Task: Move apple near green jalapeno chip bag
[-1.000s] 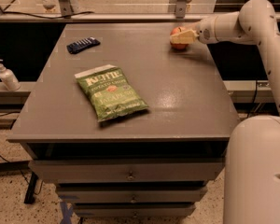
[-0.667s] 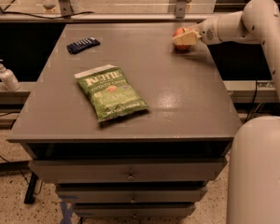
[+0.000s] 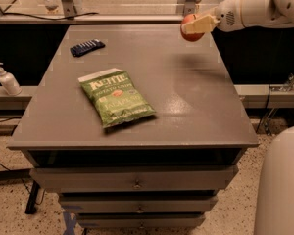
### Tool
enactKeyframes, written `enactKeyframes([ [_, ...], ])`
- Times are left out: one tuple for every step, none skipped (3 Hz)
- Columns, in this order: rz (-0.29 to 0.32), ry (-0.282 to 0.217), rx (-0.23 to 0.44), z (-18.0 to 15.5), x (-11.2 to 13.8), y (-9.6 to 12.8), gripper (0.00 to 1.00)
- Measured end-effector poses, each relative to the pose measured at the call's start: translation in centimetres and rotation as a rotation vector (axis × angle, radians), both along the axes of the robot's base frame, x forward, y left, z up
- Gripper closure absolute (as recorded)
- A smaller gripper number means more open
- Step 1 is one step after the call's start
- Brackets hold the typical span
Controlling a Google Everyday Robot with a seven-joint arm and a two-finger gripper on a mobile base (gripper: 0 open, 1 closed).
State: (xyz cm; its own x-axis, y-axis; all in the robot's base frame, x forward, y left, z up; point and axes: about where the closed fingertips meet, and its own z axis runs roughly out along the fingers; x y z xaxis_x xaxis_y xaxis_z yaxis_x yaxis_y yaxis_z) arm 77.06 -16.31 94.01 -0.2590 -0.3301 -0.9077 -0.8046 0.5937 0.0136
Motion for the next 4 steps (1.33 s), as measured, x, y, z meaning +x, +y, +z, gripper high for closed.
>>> enactKeyframes([
  [0.091, 0.007, -0.005, 1.9, -3.8, 2.8, 1.0],
  [0.154, 0.031, -0.009, 1.9, -7.5, 6.1, 1.0],
  [0.175, 0.064, -0.014, 0.3, -8.0, 7.1, 1.0],
  [0.186, 0.061, 0.004, 1.1, -7.8, 8.3, 1.0],
])
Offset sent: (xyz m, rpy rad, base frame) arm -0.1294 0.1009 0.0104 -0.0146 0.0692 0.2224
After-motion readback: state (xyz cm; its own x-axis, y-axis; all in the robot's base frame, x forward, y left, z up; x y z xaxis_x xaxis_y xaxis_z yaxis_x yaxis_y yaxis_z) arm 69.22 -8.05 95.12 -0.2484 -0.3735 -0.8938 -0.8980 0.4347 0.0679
